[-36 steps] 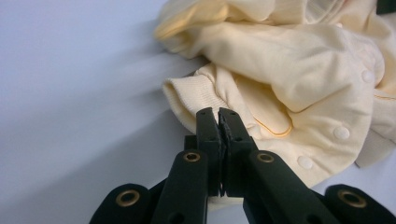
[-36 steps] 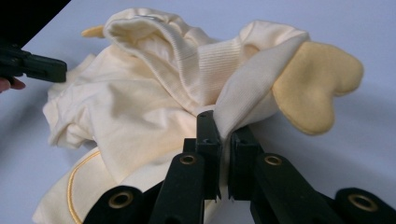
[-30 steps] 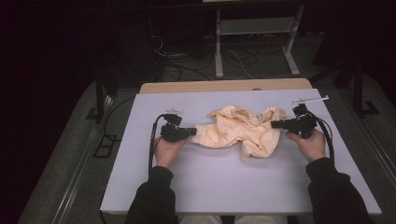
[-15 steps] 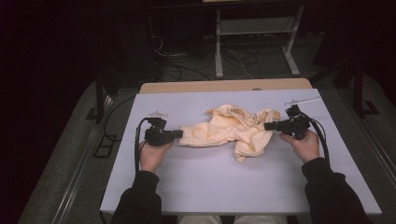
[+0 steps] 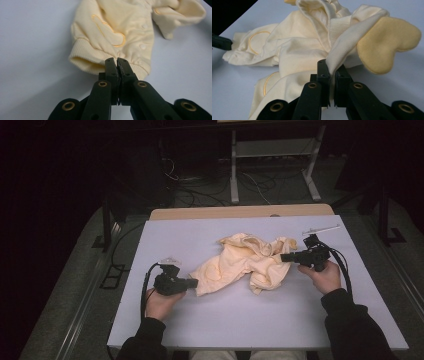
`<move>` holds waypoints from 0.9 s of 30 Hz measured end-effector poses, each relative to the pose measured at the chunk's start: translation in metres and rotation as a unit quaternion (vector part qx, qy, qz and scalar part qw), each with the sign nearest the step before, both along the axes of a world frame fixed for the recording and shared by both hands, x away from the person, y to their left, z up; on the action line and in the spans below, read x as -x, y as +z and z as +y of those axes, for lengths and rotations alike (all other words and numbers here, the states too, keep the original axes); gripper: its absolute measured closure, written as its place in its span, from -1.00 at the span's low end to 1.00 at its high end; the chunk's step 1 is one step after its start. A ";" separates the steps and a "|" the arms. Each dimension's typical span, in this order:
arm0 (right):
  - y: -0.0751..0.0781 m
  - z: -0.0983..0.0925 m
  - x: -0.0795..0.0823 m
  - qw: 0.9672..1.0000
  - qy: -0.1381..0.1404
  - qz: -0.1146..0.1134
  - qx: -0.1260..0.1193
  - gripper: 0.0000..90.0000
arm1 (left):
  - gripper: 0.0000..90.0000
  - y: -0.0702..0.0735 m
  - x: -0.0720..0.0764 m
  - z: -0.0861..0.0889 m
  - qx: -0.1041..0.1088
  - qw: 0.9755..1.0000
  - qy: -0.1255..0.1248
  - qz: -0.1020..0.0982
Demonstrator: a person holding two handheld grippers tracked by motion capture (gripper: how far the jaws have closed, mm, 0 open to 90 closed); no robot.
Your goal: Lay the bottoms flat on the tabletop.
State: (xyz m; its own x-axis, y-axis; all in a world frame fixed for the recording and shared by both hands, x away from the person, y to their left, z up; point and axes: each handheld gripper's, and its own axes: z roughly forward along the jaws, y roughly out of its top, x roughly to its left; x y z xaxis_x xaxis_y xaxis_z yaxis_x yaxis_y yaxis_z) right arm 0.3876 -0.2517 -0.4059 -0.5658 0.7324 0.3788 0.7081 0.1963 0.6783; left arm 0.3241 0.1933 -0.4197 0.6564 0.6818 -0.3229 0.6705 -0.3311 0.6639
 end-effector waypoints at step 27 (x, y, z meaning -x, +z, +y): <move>-0.007 -0.015 0.027 1.000 0.001 0.031 -0.001 0.87 | 0.93 -0.005 0.064 -0.040 -0.007 0.988 -0.151 0.005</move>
